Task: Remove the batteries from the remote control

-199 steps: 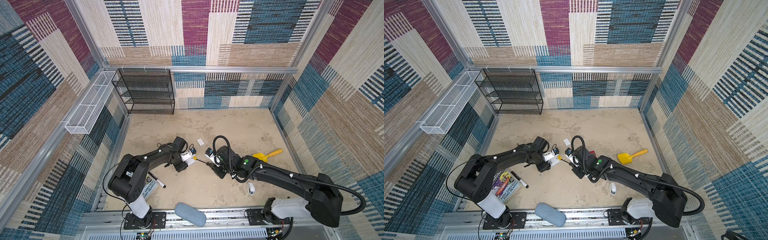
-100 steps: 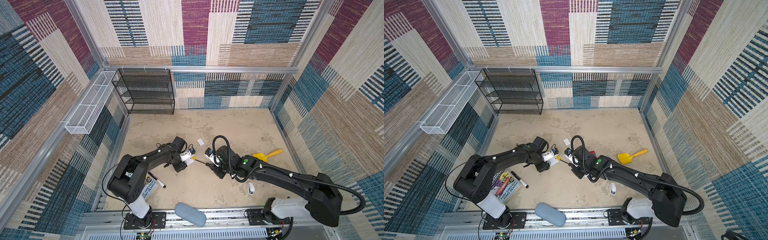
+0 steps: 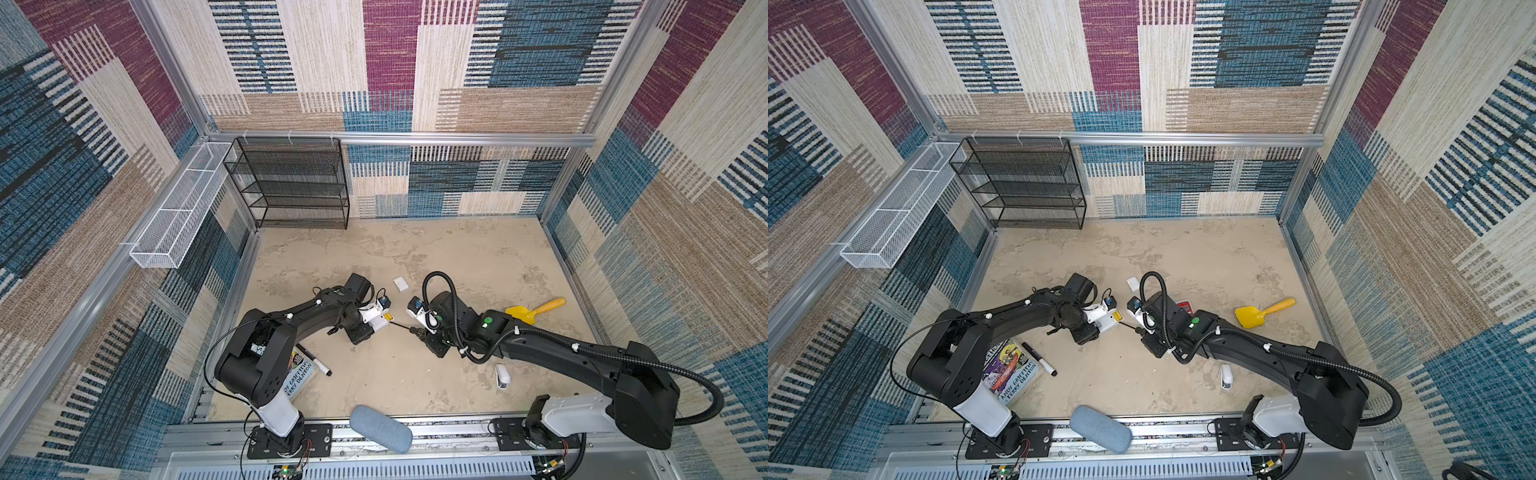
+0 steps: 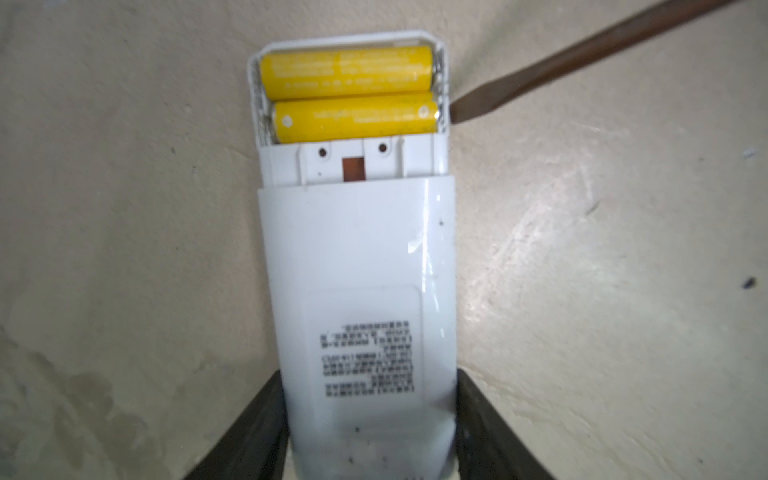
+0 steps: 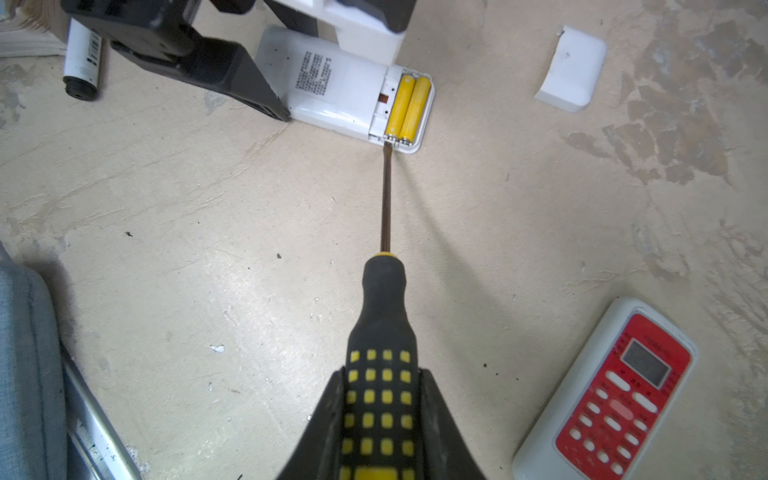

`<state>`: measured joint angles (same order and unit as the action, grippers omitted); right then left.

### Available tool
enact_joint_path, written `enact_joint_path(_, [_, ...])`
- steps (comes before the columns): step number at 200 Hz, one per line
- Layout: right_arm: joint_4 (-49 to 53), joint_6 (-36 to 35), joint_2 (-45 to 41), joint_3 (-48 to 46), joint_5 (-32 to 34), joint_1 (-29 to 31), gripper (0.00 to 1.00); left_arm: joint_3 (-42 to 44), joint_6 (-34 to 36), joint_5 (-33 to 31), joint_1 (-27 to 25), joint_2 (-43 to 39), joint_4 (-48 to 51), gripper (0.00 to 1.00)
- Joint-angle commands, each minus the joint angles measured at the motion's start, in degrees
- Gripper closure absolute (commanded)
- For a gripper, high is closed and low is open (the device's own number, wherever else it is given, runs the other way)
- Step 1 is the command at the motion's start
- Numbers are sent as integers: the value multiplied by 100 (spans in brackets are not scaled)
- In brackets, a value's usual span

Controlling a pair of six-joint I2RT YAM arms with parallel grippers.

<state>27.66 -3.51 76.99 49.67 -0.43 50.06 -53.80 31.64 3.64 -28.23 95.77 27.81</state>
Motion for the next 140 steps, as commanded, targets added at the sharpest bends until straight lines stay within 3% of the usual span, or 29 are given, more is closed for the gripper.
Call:
enact_joint_path(1, [-322,12,-33,8,11,3,100,55,238,-350,18,101,391,38])
enact_joint_path(140, [-327,23,118,-18,358,3,100,62,264,-338,19,139,426,39])
